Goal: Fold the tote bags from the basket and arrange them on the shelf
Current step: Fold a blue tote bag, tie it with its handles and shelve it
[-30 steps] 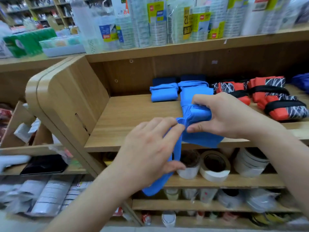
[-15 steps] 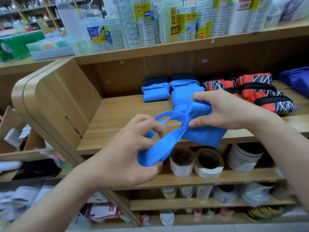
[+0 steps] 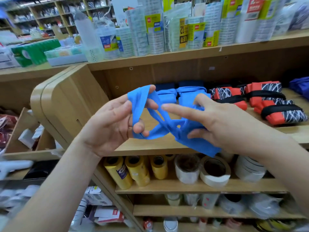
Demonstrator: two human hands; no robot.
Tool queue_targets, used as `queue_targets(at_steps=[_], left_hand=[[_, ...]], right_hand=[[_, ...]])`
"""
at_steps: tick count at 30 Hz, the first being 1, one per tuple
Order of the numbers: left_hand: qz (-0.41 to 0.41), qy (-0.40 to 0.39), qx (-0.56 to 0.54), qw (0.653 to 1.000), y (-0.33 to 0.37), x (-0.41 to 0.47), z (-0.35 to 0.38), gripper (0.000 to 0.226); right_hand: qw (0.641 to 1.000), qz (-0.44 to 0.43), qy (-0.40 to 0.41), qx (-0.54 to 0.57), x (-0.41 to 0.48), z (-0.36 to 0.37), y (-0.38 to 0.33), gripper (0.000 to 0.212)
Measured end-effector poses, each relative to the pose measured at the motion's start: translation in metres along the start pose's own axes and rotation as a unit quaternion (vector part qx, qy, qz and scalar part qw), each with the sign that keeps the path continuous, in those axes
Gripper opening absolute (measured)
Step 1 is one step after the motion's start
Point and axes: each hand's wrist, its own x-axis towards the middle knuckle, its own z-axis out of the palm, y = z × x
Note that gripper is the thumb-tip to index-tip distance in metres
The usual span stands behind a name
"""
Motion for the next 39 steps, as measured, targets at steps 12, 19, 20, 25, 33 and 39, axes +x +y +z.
queue_targets(at_steps=[12,19,20,25,33,39], left_hand=[[-0.034,0.189,-0.084,0.978,-0.023,0.012,0.004,0.048],[0.112,0.103,0.509,0.847,-0.004,-0.002,-0.008,0.113],[0.171,0.058,0.647,0.741,0.000,0.002,-0.001,0.110],[0.212,-0.128,0.713,0.656,0.007,0.027,0.015,0.014],[0.018,-0.164,0.082,0.983,0.008,0.023,0.012,0.026],[-0.002,-0.127,-0.051,0.991,-0.007,0.027,-0.001,0.066]], right_hand=[[0.959,0.043,-0.212,0.186,0.015,0.000,0.004,0.019],[0.884,0.046,-0.332,0.328,0.016,-0.005,0.015,0.012],[0.875,0.038,-0.344,0.338,0.017,-0.007,0.016,0.015],[0.826,-0.003,-0.403,0.394,0.022,-0.005,0.020,0.022],[0.688,0.001,-0.329,0.646,0.002,0.029,0.029,0.022],[0.677,0.094,-0.178,0.708,-0.015,0.012,0.037,0.070]])
